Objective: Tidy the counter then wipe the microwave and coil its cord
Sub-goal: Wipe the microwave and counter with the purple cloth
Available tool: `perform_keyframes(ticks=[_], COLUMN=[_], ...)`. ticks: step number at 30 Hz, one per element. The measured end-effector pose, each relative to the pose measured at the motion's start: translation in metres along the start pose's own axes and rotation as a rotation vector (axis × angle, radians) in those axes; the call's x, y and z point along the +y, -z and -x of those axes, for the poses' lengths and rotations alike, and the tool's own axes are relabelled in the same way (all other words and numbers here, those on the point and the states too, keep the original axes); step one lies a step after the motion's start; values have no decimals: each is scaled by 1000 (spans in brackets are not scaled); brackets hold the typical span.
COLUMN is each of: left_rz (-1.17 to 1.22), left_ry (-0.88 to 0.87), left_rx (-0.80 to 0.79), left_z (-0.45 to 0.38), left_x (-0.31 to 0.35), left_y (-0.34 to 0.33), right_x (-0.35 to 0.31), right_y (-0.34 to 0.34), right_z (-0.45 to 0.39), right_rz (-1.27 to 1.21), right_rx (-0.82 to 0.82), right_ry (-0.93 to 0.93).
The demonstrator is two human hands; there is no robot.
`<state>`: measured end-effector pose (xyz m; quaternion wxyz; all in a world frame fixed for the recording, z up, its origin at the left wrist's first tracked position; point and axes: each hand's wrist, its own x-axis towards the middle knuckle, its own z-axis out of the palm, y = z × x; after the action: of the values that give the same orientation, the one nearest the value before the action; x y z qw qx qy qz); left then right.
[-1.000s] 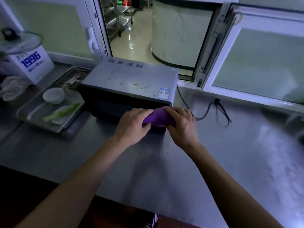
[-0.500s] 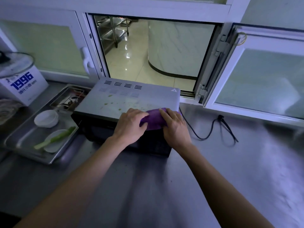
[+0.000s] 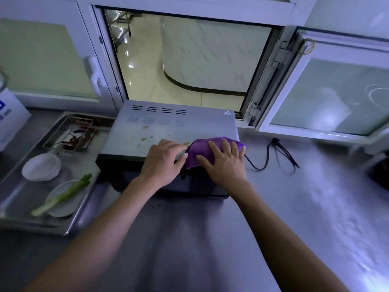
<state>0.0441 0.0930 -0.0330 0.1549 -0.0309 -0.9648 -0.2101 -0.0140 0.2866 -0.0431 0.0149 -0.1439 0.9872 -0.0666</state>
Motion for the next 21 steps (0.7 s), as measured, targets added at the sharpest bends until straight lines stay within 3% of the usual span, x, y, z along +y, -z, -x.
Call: perform_keyframes(ticks=[6, 11, 16, 21], left_rz=[-13, -6, -21, -91], left_ry=[-101, -147, -149, -119], left_rx=[-57, -73, -66, -68], left_z=[2, 5, -3, 2], left_x=[-40, -57, -61, -71], left_y=[13, 14, 15, 24], right_x=[-38, -48, -46, -60], right_y=[-4, -6, -6, -12], right_z=[-2, -8, -17, -29], right_rz=[-1, -35, -89, -85], right_rx=[64, 11, -91, -93], right_ry=[-140, -187, -150, -52])
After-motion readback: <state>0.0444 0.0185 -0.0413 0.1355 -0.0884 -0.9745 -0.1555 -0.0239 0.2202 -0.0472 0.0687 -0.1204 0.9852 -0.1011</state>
